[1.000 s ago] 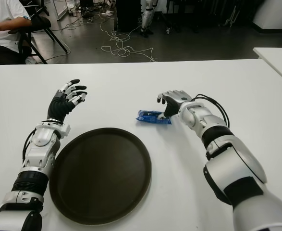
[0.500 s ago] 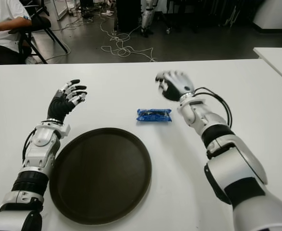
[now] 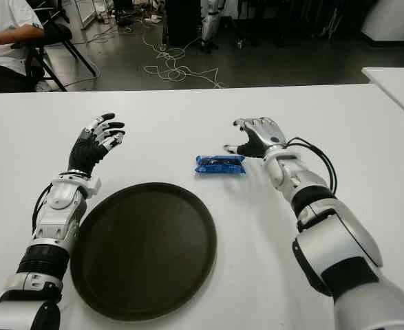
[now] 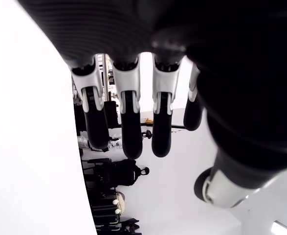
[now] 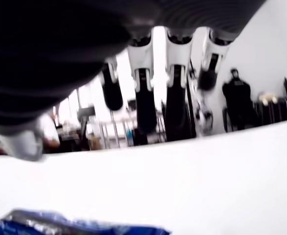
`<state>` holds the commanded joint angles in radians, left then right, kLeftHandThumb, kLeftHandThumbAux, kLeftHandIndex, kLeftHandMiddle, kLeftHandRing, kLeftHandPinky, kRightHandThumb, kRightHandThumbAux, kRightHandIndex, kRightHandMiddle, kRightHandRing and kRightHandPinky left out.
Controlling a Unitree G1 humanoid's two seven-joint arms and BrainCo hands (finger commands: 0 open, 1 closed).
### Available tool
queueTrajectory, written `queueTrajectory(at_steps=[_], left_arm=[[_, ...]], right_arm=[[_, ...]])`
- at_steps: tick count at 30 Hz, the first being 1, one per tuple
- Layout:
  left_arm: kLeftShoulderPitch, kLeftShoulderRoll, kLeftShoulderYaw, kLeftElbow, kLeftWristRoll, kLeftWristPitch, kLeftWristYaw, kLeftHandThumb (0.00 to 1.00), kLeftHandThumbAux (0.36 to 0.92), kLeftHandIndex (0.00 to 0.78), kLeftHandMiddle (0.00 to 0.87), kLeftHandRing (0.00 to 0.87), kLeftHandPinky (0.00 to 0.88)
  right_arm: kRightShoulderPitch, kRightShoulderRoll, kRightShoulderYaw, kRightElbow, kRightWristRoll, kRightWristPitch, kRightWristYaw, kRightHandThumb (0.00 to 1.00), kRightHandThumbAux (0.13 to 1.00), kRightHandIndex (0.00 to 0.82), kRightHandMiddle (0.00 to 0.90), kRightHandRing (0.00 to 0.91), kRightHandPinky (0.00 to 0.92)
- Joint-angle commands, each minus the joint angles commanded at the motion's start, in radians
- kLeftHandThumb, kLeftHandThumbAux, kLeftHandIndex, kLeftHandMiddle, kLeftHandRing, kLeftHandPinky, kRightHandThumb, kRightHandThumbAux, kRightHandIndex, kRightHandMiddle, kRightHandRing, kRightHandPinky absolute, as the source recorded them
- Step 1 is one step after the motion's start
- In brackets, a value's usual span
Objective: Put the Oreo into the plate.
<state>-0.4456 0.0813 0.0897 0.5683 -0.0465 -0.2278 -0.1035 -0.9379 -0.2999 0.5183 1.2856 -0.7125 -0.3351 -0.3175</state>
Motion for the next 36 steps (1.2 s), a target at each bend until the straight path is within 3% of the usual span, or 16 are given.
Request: queueTrajectory(at_steps=[3, 4, 6, 8, 9, 11, 14, 20, 27, 36], left_arm=[[0.0, 0.0, 0.0, -0.001, -0.001, -0.002, -0.001, 0.232, 0.715, 0.201, 0.299, 0.278, 0.279], [0.001, 0.0, 0.0, -0.002, -0.001, -0.002, -0.002, 0.233, 0.715, 0.199, 0.298, 0.276, 0.275], [0.001, 0.001, -0.001, -0.003, -0.001, -0.001, -0.003, 0.232, 0.716, 0.196, 0.297, 0.274, 0.27], [0.0, 0.002, -0.001, -0.003, 0.0, 0.002, -0.002, 0.227, 0.716, 0.194, 0.295, 0.272, 0.266], [-0.001, 0.003, -0.002, -0.003, 0.001, 0.004, -0.002, 0.226, 0.716, 0.194, 0.295, 0.272, 0.265], [-0.002, 0.004, -0.002, -0.002, 0.003, 0.005, -0.001, 0.221, 0.714, 0.192, 0.293, 0.27, 0.265], [-0.003, 0.005, -0.002, 0.001, 0.005, 0.005, 0.001, 0.221, 0.718, 0.193, 0.293, 0.269, 0.262], [-0.007, 0.005, 0.001, 0.013, 0.003, 0.0, 0.001, 0.226, 0.711, 0.197, 0.3, 0.278, 0.281], [-0.008, 0.006, -0.001, 0.014, 0.001, -0.003, -0.005, 0.217, 0.706, 0.199, 0.297, 0.274, 0.274], [-0.011, 0.008, -0.001, 0.024, 0.0, -0.007, -0.009, 0.214, 0.717, 0.207, 0.294, 0.271, 0.274]], right_arm=[[0.006, -0.001, -0.01, -0.005, 0.009, -0.007, -0.007, 0.093, 0.348, 0.0, 0.0, 0.0, 0.0], [0.008, 0.0, -0.016, -0.006, 0.014, -0.012, -0.015, 0.126, 0.363, 0.0, 0.011, 0.058, 0.107], [0.013, 0.002, -0.03, -0.008, 0.024, -0.024, -0.038, 0.167, 0.387, 0.011, 0.054, 0.137, 0.216], [0.015, 0.003, -0.039, -0.009, 0.03, -0.035, -0.06, 0.242, 0.441, 0.077, 0.191, 0.282, 0.333], [0.015, 0.004, -0.041, -0.009, 0.031, -0.041, -0.078, 0.258, 0.452, 0.095, 0.221, 0.311, 0.354], [0.013, 0.005, -0.042, -0.009, 0.029, -0.051, -0.117, 0.355, 0.507, 0.206, 0.373, 0.442, 0.444], [0.013, 0.007, -0.043, -0.011, 0.021, -0.07, -0.187, 0.583, 0.643, 0.35, 0.524, 0.563, 0.544], [0.012, 0.014, -0.052, -0.017, 0.023, -0.107, -0.312, 0.695, 0.703, 0.425, 0.731, 0.727, 0.701], [0.009, 0.024, -0.084, -0.015, 0.048, -0.133, -0.351, 0.706, 0.712, 0.438, 0.793, 0.792, 0.775], [0.015, 0.023, -0.112, -0.011, 0.071, -0.162, -0.361, 0.701, 0.717, 0.439, 0.799, 0.806, 0.791]])
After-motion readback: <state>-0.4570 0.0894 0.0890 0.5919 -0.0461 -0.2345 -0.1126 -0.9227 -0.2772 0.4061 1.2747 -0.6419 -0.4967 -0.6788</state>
